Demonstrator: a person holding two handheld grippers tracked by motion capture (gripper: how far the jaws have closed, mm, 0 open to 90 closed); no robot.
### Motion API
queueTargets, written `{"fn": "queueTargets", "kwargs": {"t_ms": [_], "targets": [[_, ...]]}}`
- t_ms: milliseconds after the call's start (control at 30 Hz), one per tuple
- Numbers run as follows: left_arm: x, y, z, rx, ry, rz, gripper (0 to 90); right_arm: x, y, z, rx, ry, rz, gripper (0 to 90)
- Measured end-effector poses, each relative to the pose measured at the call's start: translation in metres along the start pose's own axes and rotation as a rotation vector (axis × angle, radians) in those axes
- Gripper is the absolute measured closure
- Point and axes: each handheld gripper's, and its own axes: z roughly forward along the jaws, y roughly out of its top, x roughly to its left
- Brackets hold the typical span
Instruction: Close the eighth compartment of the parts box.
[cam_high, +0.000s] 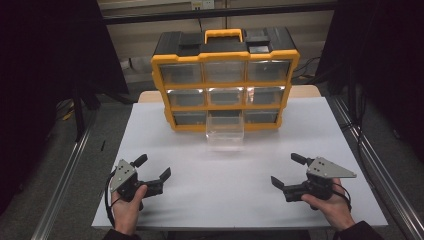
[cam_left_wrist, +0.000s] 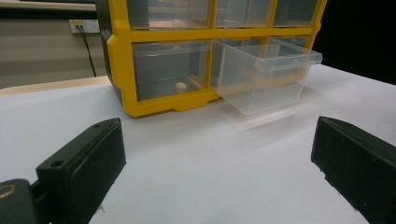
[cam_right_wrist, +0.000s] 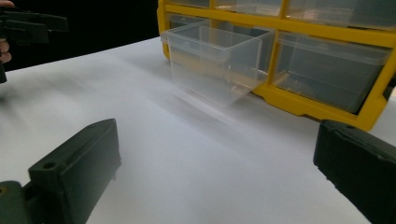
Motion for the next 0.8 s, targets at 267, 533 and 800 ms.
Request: {"fn": "queueTargets", "kwargs": {"t_ms": [267,533,800], "targets": [[0.001,0.000,-0.001,0.000,0.006,0.009,2.8,0.009,0.006,0.012,0.005,0.028,0.019,1.1],[0.000,0.002,-0.001,0.007,0.008,0.039,2.8,0.023,0.015,0.029,0.014,0.075,-0.004,0.7],[0.001,0.001,-0.001,0.004,0.008,0.031,2.8,0.033,0.028,0.046,0.000,0.114,-0.022,0.8]]}}
